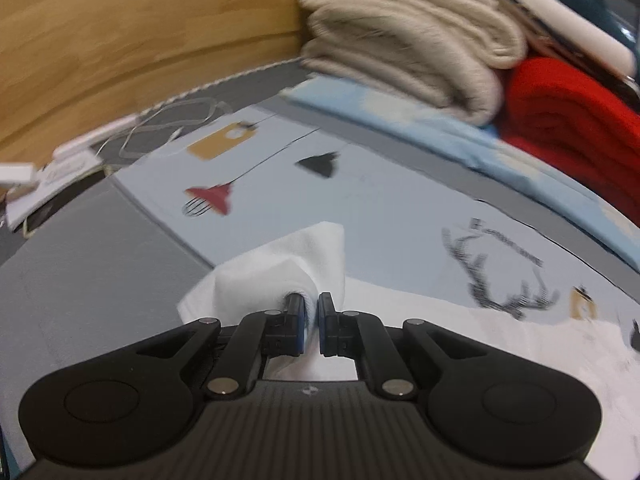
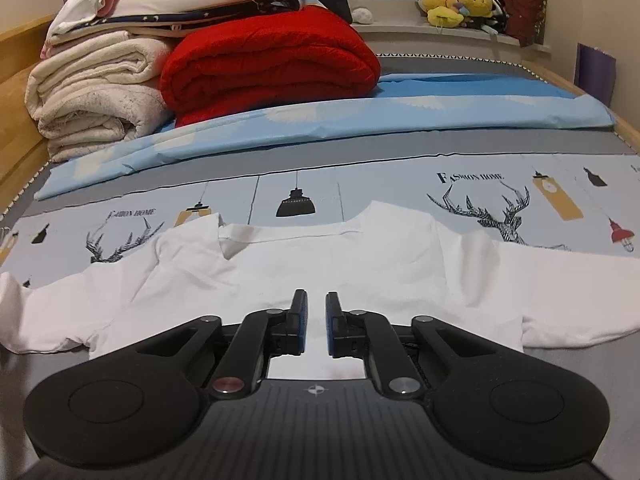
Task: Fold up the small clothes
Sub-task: 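Lift the shirt side with the left tool and fold it over the shirt middle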
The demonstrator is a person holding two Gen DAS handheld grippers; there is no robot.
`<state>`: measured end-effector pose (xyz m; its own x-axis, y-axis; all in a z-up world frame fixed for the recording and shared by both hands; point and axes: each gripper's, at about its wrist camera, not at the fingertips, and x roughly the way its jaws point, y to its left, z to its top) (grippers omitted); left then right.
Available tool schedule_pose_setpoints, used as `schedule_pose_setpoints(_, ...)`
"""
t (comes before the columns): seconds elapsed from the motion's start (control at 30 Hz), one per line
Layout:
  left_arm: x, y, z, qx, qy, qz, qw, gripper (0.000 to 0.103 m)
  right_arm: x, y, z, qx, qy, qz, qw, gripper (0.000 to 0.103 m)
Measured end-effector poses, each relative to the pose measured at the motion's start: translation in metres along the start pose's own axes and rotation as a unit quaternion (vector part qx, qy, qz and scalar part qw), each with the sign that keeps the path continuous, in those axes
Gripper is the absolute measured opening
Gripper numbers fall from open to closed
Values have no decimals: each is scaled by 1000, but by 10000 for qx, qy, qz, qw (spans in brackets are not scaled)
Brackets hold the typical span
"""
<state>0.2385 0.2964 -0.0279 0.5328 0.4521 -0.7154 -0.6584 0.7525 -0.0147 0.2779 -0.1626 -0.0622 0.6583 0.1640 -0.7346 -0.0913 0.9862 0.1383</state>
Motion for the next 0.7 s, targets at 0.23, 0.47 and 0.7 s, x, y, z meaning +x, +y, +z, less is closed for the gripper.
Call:
schedule_pose_setpoints(0.23,-28,-62,-16,253,-271,-738,9966,6,1,-7,-20,54,165,-82,9998,4)
schedule_pose_setpoints(0.47,-91,-160,-32,659,-173,-3842,9207,12,14,-20,-25,179,305,-150,9993,5)
schedule_pose_setpoints(0.7,-63,-168,-27,601,88,-3762,9245,39,39,-20,-20,340,534,2,9980,5)
